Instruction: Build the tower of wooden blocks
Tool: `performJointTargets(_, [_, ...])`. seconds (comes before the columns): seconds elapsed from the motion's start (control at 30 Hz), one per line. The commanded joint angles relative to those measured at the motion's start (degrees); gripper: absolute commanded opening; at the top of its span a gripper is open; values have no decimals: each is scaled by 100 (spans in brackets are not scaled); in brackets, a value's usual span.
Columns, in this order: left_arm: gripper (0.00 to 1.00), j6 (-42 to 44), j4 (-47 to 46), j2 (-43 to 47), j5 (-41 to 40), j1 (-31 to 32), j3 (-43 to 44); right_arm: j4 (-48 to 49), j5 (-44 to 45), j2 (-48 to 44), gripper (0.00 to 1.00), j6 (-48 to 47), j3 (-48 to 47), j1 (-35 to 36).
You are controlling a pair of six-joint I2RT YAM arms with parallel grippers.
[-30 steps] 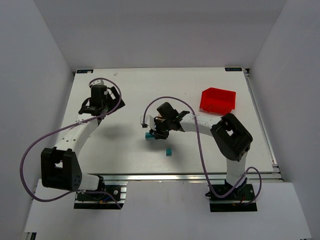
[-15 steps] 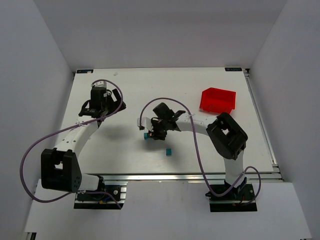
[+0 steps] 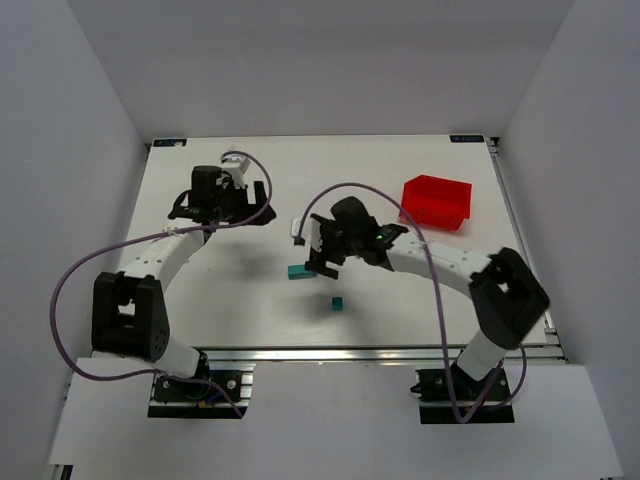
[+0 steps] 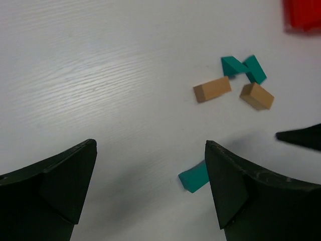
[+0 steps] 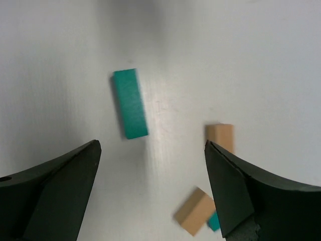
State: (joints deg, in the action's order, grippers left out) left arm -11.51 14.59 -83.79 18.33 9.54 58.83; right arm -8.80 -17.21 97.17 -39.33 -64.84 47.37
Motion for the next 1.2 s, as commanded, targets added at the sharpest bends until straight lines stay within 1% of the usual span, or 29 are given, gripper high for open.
performJointTargets(0.0, [98, 1725, -324, -338, 1688, 188, 270, 1475, 550, -1082, 89, 967, 646, -289])
performJointTargets(0.07, [98, 2116, -500, -497, 1946, 267, 296, 1862, 1095, -1418, 90, 1408, 1032, -448])
performJointTargets(0.1, [98, 2248, -466, -594, 1868, 363, 366, 1899, 1367, -1681, 89, 1985, 1096, -605])
performJointTargets(0.13, [98, 2502, -344, -882, 1876, 417, 671, 1917, 2092, -1796, 89, 2330, 1131, -676])
performJointTargets(0.17, [98, 2626, -90, -1041, 1928, 469, 839, 1873, 2343, -1972, 90, 2621, 1123, -773])
performJointTargets(0.2, [98, 2706, 8, -1200, 1946, 583, 1006, 1560, 2528, -2034, 89, 2911, 1070, -869])
performJointTargets(0.23, [98, 2924, 252, -1532, 2042, 645, 1347, 1374, 2634, -2078, 89, 3436, 1026, -1062])
performJointTargets(0.27, [98, 3013, 377, -1666, 2104, 698, 1498, 1137, 2627, -2096, 89, 3632, 948, -1159])
performJointTargets(0.3, [98, 3101, 474, -1789, 2148, 811, 1631, 647, 2618, -2096, 89, 3826, 781, -1326])
performJointTargets(0.33, [98, 3302, 562, -1877, 2201, 873, 1719, 477, 2566, -2088, 89, 4132, 728, -1397])
performJointTargets(0.43, [98, 3567, 764, -2088, 1817, 1155, 1939, 81, 2434, -2053, 89, 4389, 683, -1696])
performJointTargets(0.5, [97, 3821, 861, -2308, 1727, 1356, 2115, -43, 2285, -2044, 89, 4574, 692, -1906])
performJointTargets(0.53, [96, 3918, 1105, -2430, 1570, 1427, 2211, -113, 2205, -2044, 89, 4610, 701, -1968])
performJointTargets(0.57, [95, 4006, 1299, -2562, 1429, 1506, 2534, -122, 2135, -2052, 89, 4645, 727, -2021])
performJointTargets(0.63, [92, 4086, 1493, -3001, 1210, 1691, 2869, -61, 1942, -2105, 89, 4654, 840, -2162])
performJointTargets(0.73, [91, 4314, 1661, -3196, 1165, 1823, 3029, 53, 1774, -2167, 89, 4628, 981, -2303])
performJointTargets(0.8, [91, 4455, 1626, -3371, 858, 1972, 3082, 97, 1476, -2237, 89, 4601, 1043, -2390])
performJointTargets(0.83, [91, 4516, 1774, -3459, 718, 2016, 3160, 115, 1406, -2254, 89, 4575, 1087, -2417])
performJointTargets(0.97, [87, 4693, 2118, -3846, 444, 2209, 3495, 98, 1361, -2316, 89, 4548, 1096, -2540])
performJointTargets(1.0, [83, 4701, 2136, -3873, 374, 2227, 3530, 115, 1335, -2316, 89, 4548, 1105, -2584])
performJointTargets(1.07, [80, 4710, 2083, -3891, 347, 2271, 3504, 115, 1308, -2299, 89, 4557, 1105, -2637])
performJointTargets(1.1, [74, 4736, 2048, -3899, 338, 2280, 3487, 115, 1256, -2299, 89, 4557, 1114, -2654])
performJointTargets(1.17, [66, 4754, 2057, -3943, 268, 2315, 3504, 98, 1212, -2246, 89, 4557, 1105, -2698])
